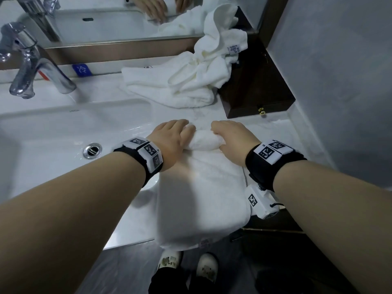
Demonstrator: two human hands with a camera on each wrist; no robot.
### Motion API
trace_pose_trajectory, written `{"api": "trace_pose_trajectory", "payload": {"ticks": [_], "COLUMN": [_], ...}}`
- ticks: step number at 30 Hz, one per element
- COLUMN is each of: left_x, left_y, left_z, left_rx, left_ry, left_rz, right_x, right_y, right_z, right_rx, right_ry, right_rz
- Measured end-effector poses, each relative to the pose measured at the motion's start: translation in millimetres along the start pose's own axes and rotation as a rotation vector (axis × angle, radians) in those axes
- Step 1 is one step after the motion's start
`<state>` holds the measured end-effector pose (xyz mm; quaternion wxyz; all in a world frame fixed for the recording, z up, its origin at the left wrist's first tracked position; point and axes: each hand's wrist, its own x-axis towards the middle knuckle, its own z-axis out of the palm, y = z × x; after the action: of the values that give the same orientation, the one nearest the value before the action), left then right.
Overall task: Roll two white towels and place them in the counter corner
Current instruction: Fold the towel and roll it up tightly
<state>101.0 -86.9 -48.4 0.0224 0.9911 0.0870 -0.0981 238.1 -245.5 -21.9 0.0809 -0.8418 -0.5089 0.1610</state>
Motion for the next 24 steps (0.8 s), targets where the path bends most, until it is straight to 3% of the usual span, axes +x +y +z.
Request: {"api": "trace_pose_trajectory", "payload": {"ticks": [6, 12, 19, 22, 24], "left_x": [-6, -8, -10, -20, -32], "left_y": [-1, 3, 10, 1, -9], "left_z": [7, 10, 7, 0, -2], "left_rx": [-0.116, -0.179, -0.161, -0.43, -0.589], "left_ry": [-0.02, 0.043, -0.031, 0.012, 0.146], "left_rz": [-0.033, -0.042, -0.098, -0.213, -0.368], "right_x": [-3, -5, -1, 1, 2], "right_y": [1, 7, 9, 9, 9], "right_z": [4, 9, 11, 14, 13], "right_rx": [-0.013, 0.03, 0.025, -0.009, -0.007], "right_ry": [0.04, 0.054, 0.047, 0.045, 0.032], "right_rz": [-0.027, -0.041, -0.007, 0.0, 0.002]}}
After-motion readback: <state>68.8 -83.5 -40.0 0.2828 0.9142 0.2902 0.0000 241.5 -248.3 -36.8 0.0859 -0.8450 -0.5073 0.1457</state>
